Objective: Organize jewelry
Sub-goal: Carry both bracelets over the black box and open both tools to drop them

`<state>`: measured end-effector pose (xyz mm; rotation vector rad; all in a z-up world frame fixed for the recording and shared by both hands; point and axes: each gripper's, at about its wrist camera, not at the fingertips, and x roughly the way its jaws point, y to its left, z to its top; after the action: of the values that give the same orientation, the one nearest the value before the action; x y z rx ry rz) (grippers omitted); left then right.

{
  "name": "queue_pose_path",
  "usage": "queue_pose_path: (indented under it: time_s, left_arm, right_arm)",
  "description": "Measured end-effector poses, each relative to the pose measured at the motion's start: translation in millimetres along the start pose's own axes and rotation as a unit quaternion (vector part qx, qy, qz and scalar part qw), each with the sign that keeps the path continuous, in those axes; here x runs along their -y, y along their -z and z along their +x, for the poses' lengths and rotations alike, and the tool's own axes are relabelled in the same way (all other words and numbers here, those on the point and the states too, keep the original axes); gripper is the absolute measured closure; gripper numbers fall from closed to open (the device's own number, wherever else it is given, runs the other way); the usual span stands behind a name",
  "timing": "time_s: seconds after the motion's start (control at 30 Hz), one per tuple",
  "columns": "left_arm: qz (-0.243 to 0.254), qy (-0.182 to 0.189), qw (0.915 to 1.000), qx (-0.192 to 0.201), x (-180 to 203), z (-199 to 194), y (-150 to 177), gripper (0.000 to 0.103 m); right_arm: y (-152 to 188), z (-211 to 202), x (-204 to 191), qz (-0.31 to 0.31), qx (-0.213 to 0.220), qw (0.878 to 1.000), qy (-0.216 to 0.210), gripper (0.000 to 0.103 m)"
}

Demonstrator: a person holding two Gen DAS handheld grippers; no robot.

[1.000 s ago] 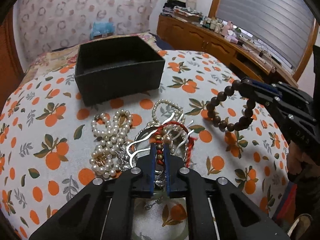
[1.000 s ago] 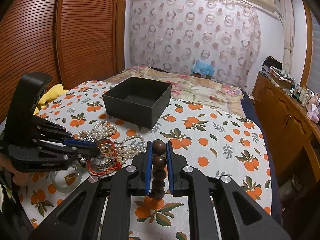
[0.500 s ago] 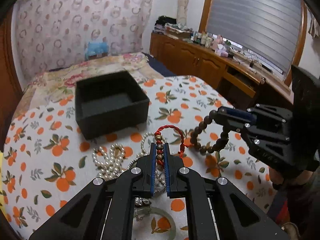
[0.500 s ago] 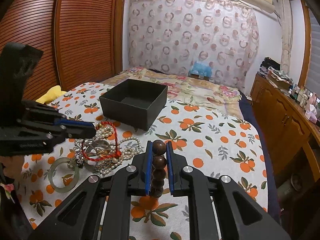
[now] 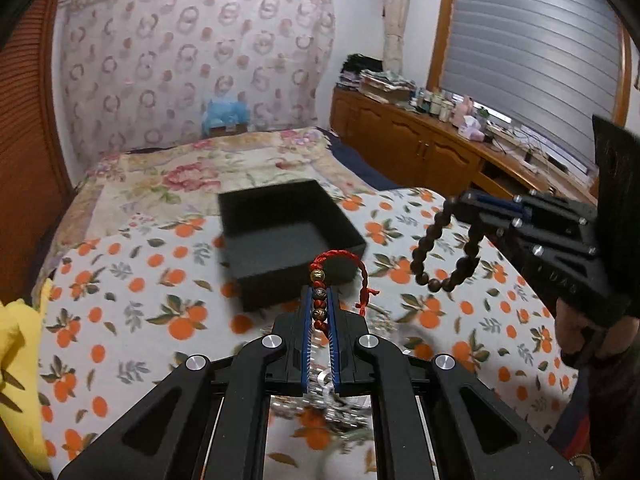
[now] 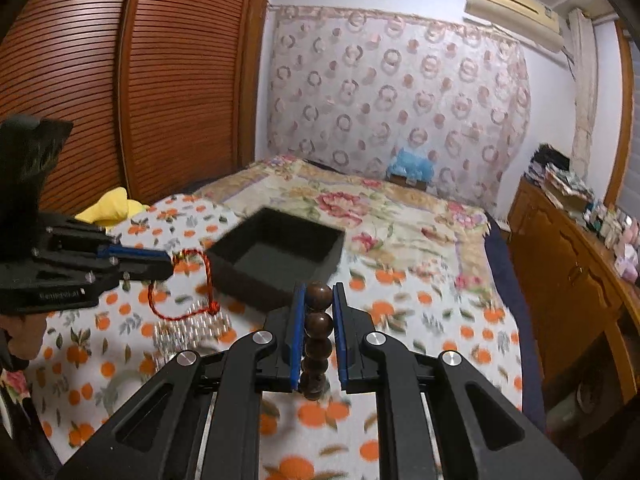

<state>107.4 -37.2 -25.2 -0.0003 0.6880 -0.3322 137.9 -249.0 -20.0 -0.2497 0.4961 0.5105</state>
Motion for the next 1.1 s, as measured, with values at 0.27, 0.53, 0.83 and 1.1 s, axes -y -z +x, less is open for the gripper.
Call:
queue_pose_path:
  time_s: [0.27, 0.53, 0.83, 1.1]
  left_arm:
    - [-0.017, -0.03, 0.9994, 0.008, -33.9, 0.3, -10.0, 0.097]
    - [-0.033, -0.047, 0.9983, 0.005, -57.6, 2.6, -10.4, 0.097]
    - [-0.021, -0.047, 0.9986, 0.003, -54.1, 20.4, -30.5, 0.097]
    - [-0.003, -0.049, 0.9986, -0.019, -41.5, 59.2, -45.9, 0.097]
  right_arm:
    - [-51.2, 36.9, -13.1, -0.021, 0.011, 0.999, -0.025, 0.088]
    - [-64.5, 87.5, -24.4, 0.001, -0.021, 0.997, -0.074, 0.088]
    - [-42.7, 109.6, -6.9, 0.02, -0.061, 0.997, -0.052, 0.071]
    - [-16.2, 88.5, 4.7, 0.017, -0.062, 0.997, -0.03, 0.071]
